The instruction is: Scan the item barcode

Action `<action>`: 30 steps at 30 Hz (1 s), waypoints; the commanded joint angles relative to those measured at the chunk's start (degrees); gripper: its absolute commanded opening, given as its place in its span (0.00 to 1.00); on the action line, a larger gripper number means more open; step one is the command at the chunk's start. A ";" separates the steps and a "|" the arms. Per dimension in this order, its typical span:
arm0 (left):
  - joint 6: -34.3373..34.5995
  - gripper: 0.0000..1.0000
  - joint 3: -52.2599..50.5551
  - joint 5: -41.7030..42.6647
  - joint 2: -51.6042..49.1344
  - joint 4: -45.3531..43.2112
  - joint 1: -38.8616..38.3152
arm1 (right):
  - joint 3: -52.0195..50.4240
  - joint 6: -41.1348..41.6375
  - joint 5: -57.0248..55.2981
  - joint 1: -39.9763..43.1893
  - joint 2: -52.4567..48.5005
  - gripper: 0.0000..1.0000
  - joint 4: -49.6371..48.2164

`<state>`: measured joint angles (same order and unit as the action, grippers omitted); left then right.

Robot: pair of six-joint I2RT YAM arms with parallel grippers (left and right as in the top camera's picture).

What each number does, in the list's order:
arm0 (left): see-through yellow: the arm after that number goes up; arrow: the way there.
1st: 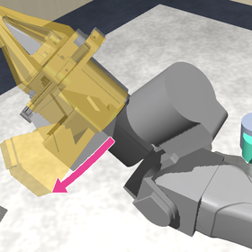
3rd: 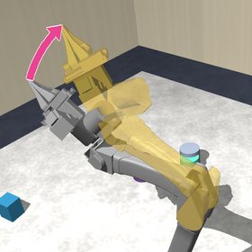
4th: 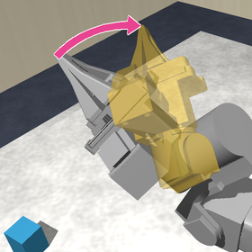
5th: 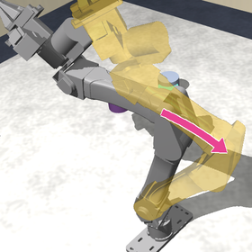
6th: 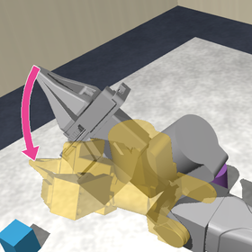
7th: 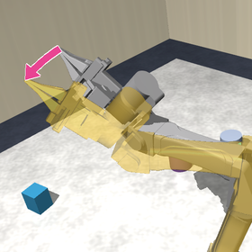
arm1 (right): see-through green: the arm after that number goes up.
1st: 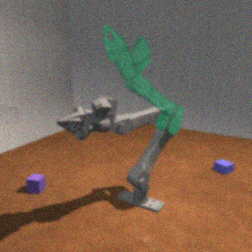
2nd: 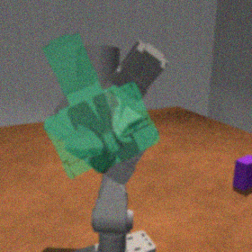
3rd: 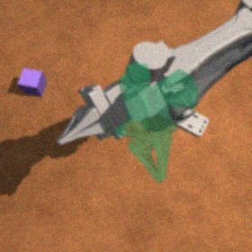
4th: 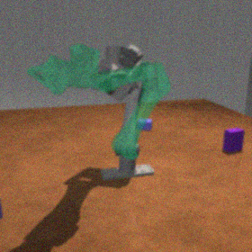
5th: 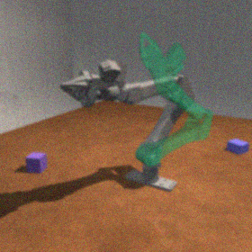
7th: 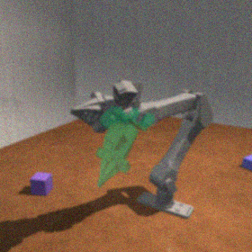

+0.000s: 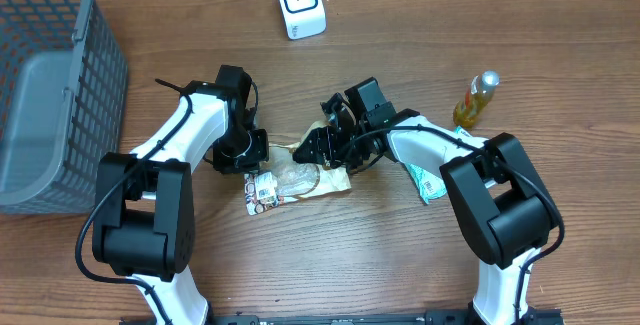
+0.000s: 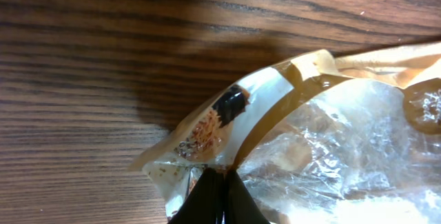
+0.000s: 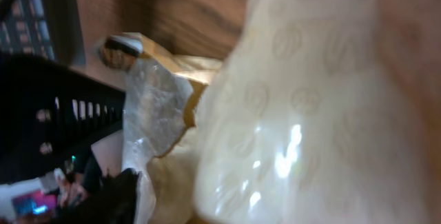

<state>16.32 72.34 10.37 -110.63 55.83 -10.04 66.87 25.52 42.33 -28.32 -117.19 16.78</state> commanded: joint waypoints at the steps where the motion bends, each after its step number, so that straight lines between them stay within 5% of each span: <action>1: 0.42 0.08 -0.57 -0.48 0.48 -0.28 -0.11 | -1.25 0.22 1.73 -0.59 -1.86 0.56 -0.13; 9: 0.39 0.14 -0.57 -0.48 0.48 -0.81 -0.11 | -1.25 -3.32 9.42 -0.59 -1.86 0.48 -3.85; 14: 0.39 0.30 -0.57 -0.39 0.48 -0.61 -0.11 | -1.25 -3.28 10.32 -0.48 -1.86 0.46 -3.82; 20: 0.39 0.31 0.24 -0.17 0.50 -0.04 0.02 | -1.25 -3.28 10.32 -0.48 -1.86 0.46 -3.65; 27: 0.42 0.34 2.01 1.29 0.50 0.22 0.26 | -1.25 -3.26 10.19 -0.48 -1.86 0.75 -3.67; 30: 0.42 0.34 2.01 1.27 0.50 0.20 0.26 | -1.25 -3.23 6.45 -0.83 -1.86 0.80 -3.61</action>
<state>16.53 73.23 10.35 -110.63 56.07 -10.04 66.19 22.61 51.11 -28.45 -118.56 13.41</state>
